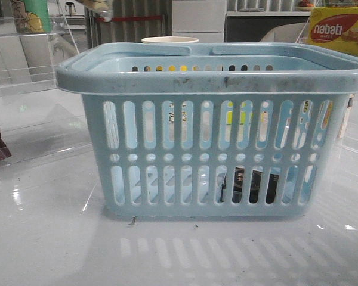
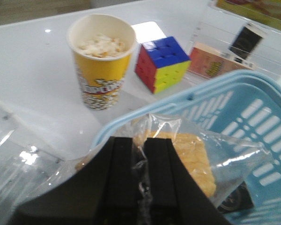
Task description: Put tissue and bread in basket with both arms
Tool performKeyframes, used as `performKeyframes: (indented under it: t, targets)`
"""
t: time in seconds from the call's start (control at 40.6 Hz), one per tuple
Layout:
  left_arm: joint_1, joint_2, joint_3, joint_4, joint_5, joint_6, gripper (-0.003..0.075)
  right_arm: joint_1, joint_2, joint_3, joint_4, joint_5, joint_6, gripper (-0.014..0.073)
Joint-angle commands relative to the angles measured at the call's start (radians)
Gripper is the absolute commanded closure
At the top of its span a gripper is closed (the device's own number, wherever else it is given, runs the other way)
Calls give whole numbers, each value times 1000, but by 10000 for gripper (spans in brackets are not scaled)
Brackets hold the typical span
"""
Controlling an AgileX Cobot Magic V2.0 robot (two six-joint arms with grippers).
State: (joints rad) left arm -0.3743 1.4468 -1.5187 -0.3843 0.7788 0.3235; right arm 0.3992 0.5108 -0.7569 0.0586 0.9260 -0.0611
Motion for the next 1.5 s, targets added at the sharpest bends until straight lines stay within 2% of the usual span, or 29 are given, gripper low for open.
performKeyframes:
  t: [0.0,0.173,0.345,0.419,0.518,0.616,0.789,1.011,1.184,1.307,1.479]
  targets:
    - [-85,-6,-32,-21,-61,12,628,-1,3,-25,-6,-71,-7,-28]
    - [-175,81,-32,-17,-111,12,628,-1,3,-25,-6,-72,-7,-28]
    - [-210,191,-32,-15,-171,65,608,-1,3,-25,-6,-72,-7,-28]
    - [-219,232,-32,-15,-179,92,513,-1,3,-25,-6,-72,-7,-28]
    - [-221,265,-32,-15,-182,93,299,-1,3,-25,-6,-72,-7,-28]
    - [-221,262,-32,-15,-182,96,181,-1,3,-25,-6,-72,-7,-28]
    - [-221,174,-32,-15,-135,194,225,-1,3,-25,-6,-72,-7,-28]
    - [-221,-3,-32,-10,-41,196,323,-1,3,-25,-6,-73,-7,-28]
    - [-221,-142,-24,-10,96,160,339,-1,3,-25,-6,-72,-7,-28]
    - [-221,-240,42,-34,134,160,339,-1,3,-25,-6,-72,-7,-28]
    - [-221,-379,212,-49,178,160,339,-1,3,-25,-6,-70,-7,-28]
